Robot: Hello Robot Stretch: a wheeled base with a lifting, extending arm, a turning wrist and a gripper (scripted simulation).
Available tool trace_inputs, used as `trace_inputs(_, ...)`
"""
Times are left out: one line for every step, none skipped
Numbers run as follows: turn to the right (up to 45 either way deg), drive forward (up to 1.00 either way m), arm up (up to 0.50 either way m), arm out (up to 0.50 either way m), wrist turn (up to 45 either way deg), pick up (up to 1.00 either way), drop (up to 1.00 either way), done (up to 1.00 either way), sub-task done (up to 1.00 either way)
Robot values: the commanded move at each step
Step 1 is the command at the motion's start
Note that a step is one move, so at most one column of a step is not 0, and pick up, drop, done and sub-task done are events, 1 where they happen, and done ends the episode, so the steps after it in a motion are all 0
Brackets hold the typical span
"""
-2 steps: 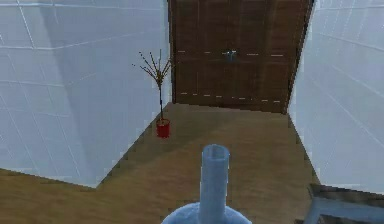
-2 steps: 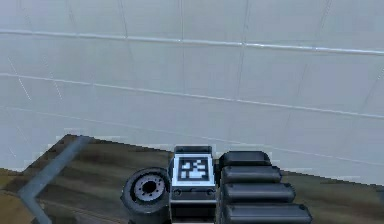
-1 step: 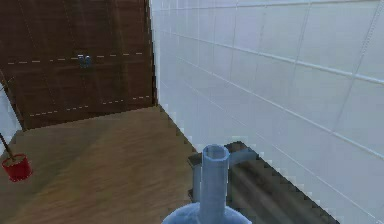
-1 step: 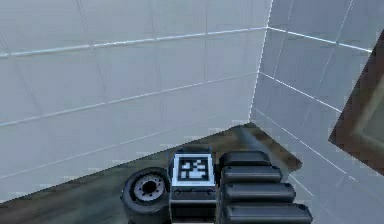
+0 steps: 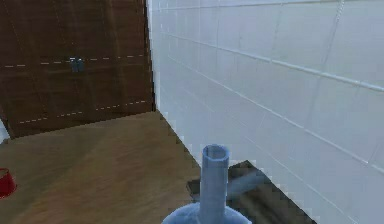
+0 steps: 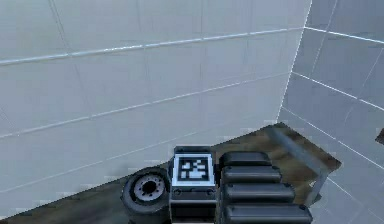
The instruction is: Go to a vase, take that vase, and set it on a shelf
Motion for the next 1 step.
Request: trace_inputs(-30.0,0.0,0.0,0.0,0.0,0.0,0.0,0.0,0.0)
